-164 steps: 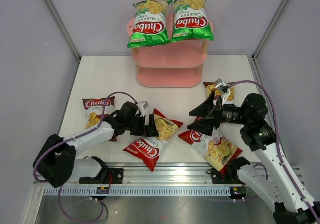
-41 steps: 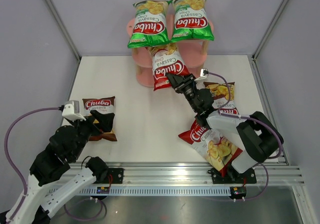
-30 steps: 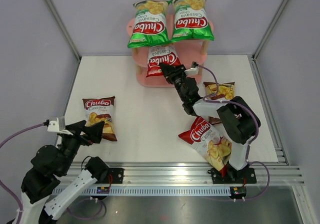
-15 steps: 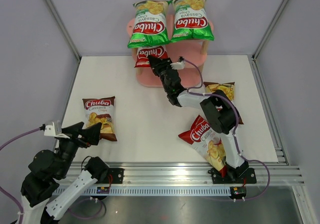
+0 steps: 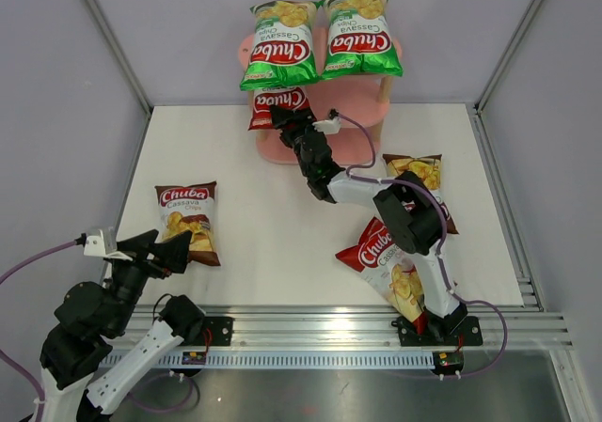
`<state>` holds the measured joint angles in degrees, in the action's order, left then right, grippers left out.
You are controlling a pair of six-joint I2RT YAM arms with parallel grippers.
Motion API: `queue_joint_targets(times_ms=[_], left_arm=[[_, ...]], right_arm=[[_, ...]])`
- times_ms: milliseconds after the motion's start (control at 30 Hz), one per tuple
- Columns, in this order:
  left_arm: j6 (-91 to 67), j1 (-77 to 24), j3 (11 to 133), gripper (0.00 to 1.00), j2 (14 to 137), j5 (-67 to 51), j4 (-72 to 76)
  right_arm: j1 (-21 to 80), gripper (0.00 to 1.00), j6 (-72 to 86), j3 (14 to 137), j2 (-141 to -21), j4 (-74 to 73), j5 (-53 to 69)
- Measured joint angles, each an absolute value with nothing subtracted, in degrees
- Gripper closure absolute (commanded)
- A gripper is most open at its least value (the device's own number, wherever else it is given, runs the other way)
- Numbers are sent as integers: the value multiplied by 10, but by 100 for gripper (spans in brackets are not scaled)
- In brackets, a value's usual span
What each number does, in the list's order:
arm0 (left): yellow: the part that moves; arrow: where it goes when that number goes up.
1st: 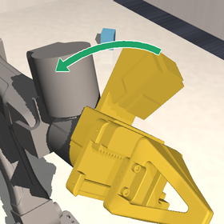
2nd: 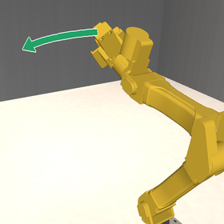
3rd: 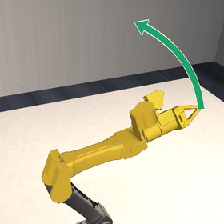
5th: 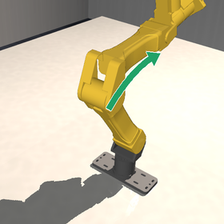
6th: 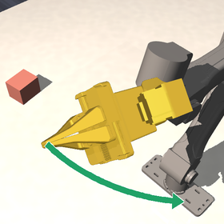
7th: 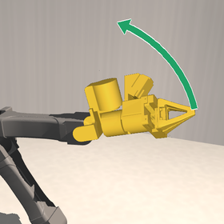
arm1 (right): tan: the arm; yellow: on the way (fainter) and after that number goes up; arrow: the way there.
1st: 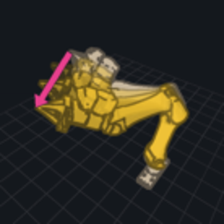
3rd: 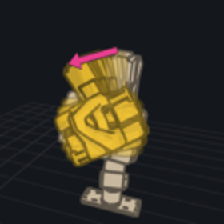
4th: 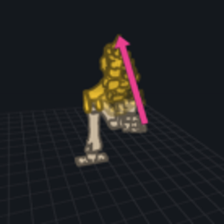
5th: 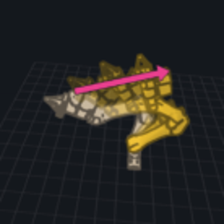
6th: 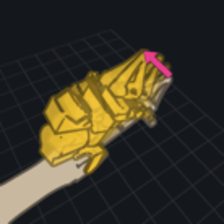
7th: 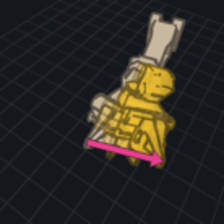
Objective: Place and organize the chips bags onto the shelf
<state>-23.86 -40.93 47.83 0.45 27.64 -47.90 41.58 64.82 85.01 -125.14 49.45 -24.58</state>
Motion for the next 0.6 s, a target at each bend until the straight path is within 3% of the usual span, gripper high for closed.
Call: queue_joint_targets(times_ms=[100,133,167,600], left_arm=[[-239,-409,478,1,4,277,-479],[-239,-409,478,1,4,277,-479],[-239,-409,478,1,4,277,-479],[-239,-409,478,1,4,288,-479]], right_arm=[[418,19,649,830,-1230,485,-246],[418,5,650,821,-1222,484,-248],[419,0,652,815,-1216,483,-250],[420,1,669,723,-1149,460,-260]])
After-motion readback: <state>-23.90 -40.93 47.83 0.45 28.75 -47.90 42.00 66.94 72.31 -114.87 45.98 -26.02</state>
